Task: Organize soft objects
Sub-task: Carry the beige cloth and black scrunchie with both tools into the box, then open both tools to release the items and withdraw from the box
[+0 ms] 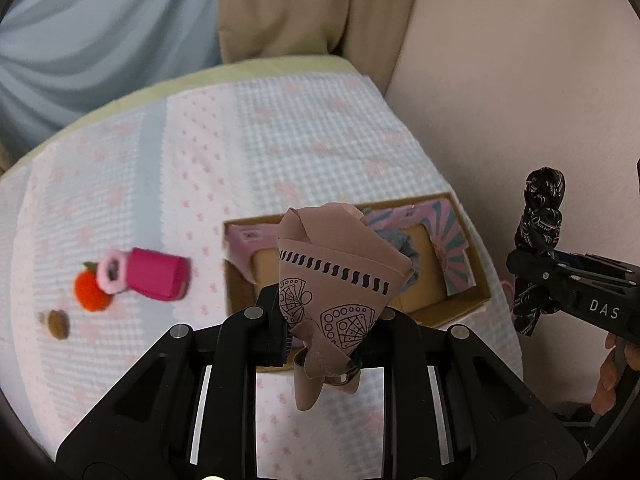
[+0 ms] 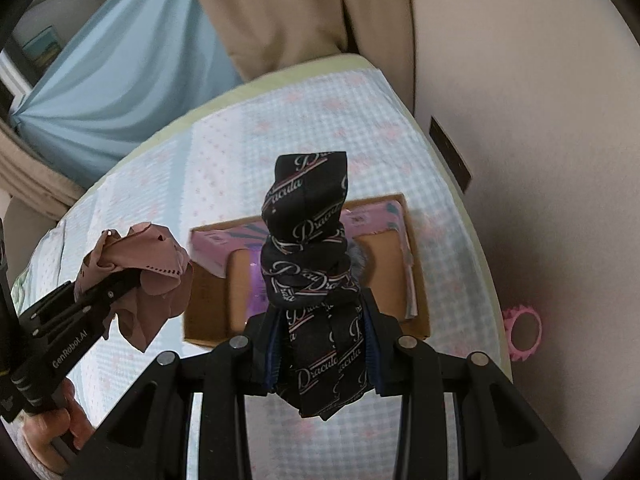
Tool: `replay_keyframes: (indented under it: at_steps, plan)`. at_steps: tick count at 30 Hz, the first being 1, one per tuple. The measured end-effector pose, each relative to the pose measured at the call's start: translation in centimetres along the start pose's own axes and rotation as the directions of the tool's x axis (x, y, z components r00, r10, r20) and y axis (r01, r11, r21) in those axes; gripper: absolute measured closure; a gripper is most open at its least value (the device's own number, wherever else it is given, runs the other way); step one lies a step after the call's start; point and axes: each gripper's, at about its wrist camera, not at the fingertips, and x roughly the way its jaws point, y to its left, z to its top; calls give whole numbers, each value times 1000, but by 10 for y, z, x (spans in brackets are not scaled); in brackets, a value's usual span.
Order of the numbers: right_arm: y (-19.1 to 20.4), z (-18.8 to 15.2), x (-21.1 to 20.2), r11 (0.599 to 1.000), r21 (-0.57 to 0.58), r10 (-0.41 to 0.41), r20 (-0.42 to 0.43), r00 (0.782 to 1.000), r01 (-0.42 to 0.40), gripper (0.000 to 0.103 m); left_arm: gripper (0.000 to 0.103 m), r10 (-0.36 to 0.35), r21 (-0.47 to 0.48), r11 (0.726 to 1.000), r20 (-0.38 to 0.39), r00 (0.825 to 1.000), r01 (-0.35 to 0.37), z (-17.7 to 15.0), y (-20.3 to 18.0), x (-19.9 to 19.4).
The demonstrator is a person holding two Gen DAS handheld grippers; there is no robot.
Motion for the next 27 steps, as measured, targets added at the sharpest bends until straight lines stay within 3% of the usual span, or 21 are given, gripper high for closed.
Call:
replay_keyframes:
  at_steps: [10,16,17,18,19,20,21,22,27]
  plan:
    - [-23,-6,80,1000,21,-15,-122,992,18,71,85,29,-12,999,-146,989,-32,-10,4,92]
    - [-31,-5,104,998,55,-24,-137,990,31,71,84,19,-4,1000,-200,980,-20,-12,9,118]
    - [-31,-4,104,998,55,-28,-129,991,36,70,73,17,1,1000,-209,978,-17,-11,9,120]
    - [-30,-3,105,998,53,-32,-119,992,39,61,59,18,12,1000,-222,975,-15,-11,8,122]
    - [-29,-4,105,998,49,-34,-109,993,40,43,22,35,27,999,-229,973,-29,-10,7,124]
    - [-26,-4,104,998,41,-36,-99,994,41,31,1,57,40,998,-218,974,-49,-10,6,122]
    - [-25,-5,105,999,28,-37,-90,995,39,5,0,55,41,998,-195,979,-47,-9,7,117]
    - [-24,-5,104,999,11,-36,-85,996,37,0,0,45,41,998,-194,980,-37,-8,8,115]
    - [-22,-12,108,999,-30,-46,-84,995,44,0,0,37,54,998,-203,979,-27,-9,11,112]
